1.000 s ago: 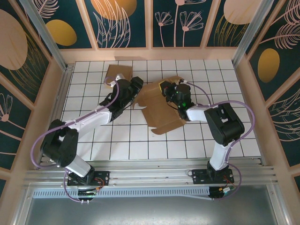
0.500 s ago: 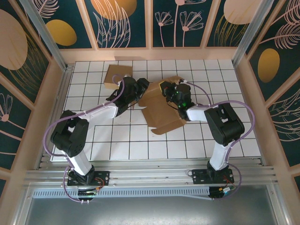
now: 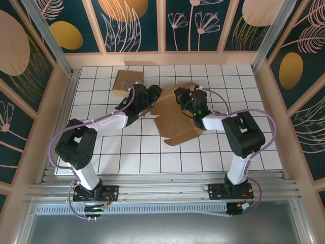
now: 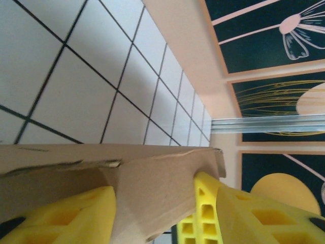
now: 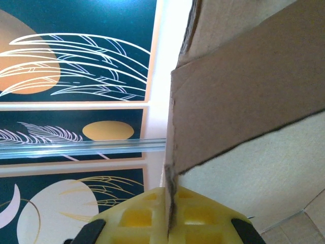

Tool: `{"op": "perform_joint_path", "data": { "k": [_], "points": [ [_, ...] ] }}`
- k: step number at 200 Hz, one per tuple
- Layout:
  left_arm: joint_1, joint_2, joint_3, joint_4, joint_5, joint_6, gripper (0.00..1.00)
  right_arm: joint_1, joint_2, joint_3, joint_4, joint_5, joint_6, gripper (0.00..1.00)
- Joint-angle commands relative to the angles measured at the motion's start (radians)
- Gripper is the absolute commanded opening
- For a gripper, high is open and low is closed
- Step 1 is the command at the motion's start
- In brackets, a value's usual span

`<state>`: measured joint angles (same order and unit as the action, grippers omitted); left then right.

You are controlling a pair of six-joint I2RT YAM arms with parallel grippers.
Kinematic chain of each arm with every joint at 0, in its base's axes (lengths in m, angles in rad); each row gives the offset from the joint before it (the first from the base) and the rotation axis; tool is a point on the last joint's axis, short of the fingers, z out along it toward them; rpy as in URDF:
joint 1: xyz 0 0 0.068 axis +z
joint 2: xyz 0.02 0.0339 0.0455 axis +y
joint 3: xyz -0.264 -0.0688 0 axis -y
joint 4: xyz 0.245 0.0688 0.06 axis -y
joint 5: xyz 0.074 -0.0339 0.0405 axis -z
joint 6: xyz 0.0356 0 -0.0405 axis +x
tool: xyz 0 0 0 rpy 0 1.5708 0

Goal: Fold the paper box

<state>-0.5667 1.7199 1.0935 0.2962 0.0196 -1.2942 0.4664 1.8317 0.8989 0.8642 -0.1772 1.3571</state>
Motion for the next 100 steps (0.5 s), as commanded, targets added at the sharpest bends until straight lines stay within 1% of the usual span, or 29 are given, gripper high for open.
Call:
{"op": "perform_joint_path", "data": {
  "k": [1,14,29,47,74,100],
  "points": [
    [-0.002,-0.091,-0.003,-0.173,-0.100,0.100,0.56,0.007,-0.015,0.018,-0.063,-0.004,-0.047,0.00],
    [-0.002,-0.122,-0.012,-0.189,-0.127,0.121,0.56,0.006,-0.015,0.020,-0.066,-0.005,-0.046,0.00],
    [-0.002,-0.126,-0.015,-0.188,-0.108,0.128,0.56,0.008,-0.012,0.025,-0.066,-0.007,-0.043,0.00],
    [-0.002,-0.096,0.000,-0.177,-0.074,0.126,0.56,0.011,-0.012,0.030,-0.066,-0.008,-0.042,0.00],
    [-0.002,-0.044,0.018,-0.163,-0.019,0.080,0.57,0.012,-0.014,0.035,-0.077,-0.007,-0.038,0.00],
    [-0.002,-0.026,-0.020,-0.080,0.009,0.029,0.58,0.012,-0.017,0.040,-0.084,-0.007,-0.046,0.00]
  ]
}}
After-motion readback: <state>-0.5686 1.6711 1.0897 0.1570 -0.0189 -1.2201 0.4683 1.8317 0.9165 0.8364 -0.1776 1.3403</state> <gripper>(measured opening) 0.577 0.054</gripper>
